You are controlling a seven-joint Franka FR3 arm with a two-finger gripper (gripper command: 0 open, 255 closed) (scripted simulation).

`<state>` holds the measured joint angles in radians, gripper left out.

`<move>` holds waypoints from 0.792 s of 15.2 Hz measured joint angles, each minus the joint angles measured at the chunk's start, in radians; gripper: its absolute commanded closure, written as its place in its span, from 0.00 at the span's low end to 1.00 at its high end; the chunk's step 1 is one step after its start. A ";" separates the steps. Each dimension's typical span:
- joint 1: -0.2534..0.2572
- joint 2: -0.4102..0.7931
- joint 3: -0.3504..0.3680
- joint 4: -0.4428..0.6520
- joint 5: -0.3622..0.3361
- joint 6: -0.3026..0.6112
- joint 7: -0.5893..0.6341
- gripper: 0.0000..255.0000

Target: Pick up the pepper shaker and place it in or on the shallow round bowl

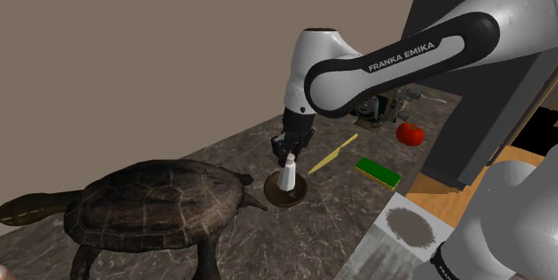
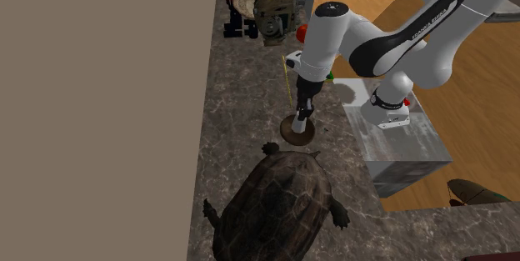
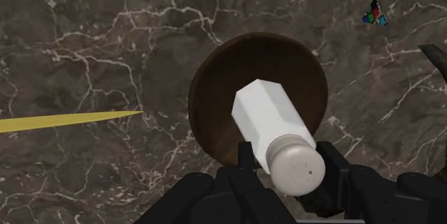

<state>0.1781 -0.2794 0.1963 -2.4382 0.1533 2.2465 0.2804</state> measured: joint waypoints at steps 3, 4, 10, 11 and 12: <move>0.000 0.000 0.000 0.000 0.000 0.000 0.000 0.00; 0.000 0.000 0.000 0.000 0.000 0.000 0.000 0.00; -0.002 -0.051 -0.010 0.062 -0.003 -0.111 0.002 0.00; -0.004 -0.057 -0.012 0.069 -0.004 -0.124 -0.001 0.00; -0.004 -0.062 -0.014 0.070 -0.003 -0.131 -0.001 0.00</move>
<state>0.1743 -0.3413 0.1826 -2.3678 0.1499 2.1152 0.2789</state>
